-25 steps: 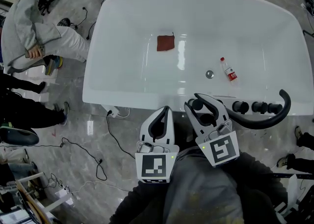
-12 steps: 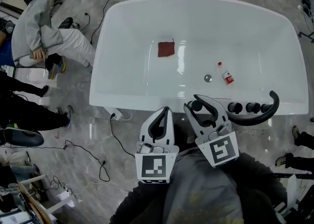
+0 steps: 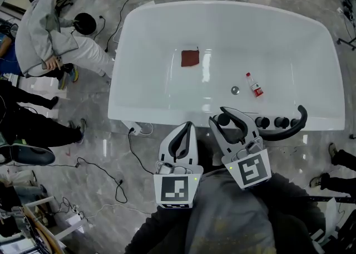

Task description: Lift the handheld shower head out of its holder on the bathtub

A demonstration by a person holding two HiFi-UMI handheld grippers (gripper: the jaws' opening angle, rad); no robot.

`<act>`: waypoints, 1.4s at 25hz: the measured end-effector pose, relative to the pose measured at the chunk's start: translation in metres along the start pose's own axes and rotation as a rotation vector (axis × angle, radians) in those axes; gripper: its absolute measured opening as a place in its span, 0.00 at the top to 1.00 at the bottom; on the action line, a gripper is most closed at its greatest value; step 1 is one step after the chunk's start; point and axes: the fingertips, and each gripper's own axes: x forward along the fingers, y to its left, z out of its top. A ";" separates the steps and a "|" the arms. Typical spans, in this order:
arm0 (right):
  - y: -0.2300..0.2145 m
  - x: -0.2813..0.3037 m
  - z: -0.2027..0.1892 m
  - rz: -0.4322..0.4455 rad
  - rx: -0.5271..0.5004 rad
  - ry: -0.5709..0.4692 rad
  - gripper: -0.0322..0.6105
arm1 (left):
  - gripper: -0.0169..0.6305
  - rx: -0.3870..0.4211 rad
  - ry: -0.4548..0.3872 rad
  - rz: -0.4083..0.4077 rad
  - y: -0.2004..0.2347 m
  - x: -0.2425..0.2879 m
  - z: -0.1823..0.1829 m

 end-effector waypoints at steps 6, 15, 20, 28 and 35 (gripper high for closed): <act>0.001 -0.006 0.025 0.000 -0.002 -0.010 0.73 | 0.97 0.008 -0.010 0.000 -0.001 -0.009 0.025; 0.005 -0.011 0.039 -0.013 -0.001 -0.021 0.73 | 0.97 0.009 -0.008 -0.005 0.000 -0.020 0.033; 0.003 -0.018 0.052 -0.014 -0.011 -0.032 0.73 | 0.97 0.018 -0.023 -0.004 -0.004 -0.025 0.043; 0.011 -0.032 0.087 -0.006 -0.026 -0.063 0.73 | 0.97 0.037 -0.060 0.004 -0.005 -0.043 0.071; 0.010 -0.047 0.113 0.011 -0.048 -0.105 0.73 | 0.97 0.033 -0.082 0.028 -0.013 -0.056 0.091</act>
